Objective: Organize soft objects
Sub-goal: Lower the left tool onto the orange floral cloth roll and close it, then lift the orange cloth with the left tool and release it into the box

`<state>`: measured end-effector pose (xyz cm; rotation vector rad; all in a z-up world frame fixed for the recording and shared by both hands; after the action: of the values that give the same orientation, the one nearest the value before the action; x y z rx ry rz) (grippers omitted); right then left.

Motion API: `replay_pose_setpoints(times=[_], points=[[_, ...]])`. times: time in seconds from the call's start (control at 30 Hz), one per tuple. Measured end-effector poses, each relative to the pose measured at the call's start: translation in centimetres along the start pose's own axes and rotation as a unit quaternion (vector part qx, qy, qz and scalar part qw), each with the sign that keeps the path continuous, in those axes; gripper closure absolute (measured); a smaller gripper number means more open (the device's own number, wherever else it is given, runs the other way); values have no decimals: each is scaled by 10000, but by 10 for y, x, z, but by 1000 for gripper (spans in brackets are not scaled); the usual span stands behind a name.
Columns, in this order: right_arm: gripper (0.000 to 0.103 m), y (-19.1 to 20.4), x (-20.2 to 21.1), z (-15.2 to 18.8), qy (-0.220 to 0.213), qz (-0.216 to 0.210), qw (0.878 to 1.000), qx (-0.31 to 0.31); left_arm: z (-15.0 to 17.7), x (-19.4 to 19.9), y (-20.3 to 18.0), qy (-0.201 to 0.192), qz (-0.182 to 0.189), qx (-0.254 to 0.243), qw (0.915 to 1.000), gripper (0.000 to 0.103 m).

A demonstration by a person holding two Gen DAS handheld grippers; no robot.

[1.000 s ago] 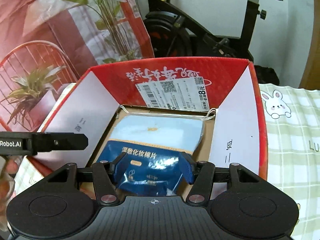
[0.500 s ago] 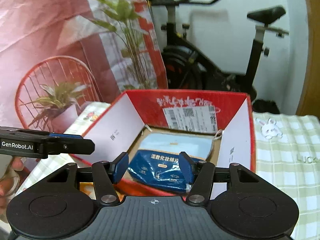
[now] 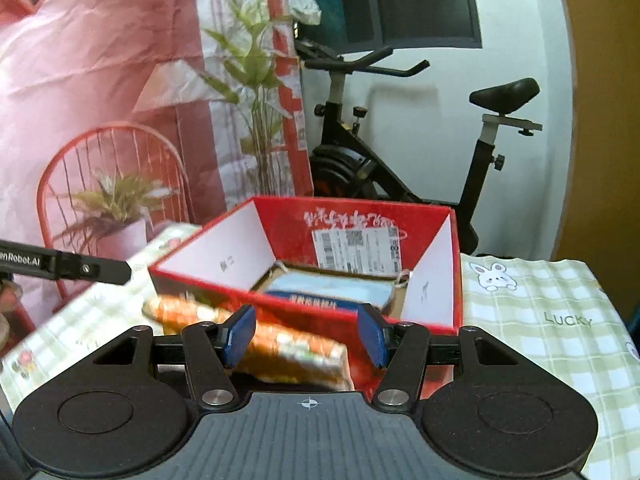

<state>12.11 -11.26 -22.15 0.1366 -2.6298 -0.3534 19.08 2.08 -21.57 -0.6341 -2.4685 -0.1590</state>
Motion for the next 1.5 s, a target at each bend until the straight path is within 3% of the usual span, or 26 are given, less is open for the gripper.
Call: replay_pose_setpoints(times=[0.4,0.8,0.97,1.13,1.2,1.23,1.43,1.5], points=[[49,1,-21,21,315,136,9992,212,38,-32,5,503,41,-399,9979,51],[49,-4,-37,23,432,77,9989,193,44,-70,15,817,-29,-358,9960,51],[49,-6,-44,25,498,45,9987,122,45,-76,9,879,-107,-577,9944,51],[51,-4,-47,24,536,-67,9985,28,45,-75,3,882,-174,-693,9935,79],[55,-2,-46,22,497,-62,9987,101,44,-71,5,815,-213,-677,9941,87],[63,-1,-45,21,490,-51,9987,121,43,-70,5,781,-212,-672,9945,89],[90,-5,-34,14,375,-57,9993,44,38,-55,5,576,-208,-700,9957,90],[91,-6,-30,11,330,-80,9994,-17,33,-48,3,483,-226,-722,9960,90]])
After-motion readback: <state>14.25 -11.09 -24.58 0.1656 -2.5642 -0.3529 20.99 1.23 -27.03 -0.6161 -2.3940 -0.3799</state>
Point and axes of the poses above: each gripper's, at about its wrist camera, not at the fingertips, and x roughly against the way its jaws point, y to its left, z to its underside, the point moved 7 cm from there along -x, roughly the way its jaws point, and after that the axes turned 10 degrees about -x, right-handed, at the moved point
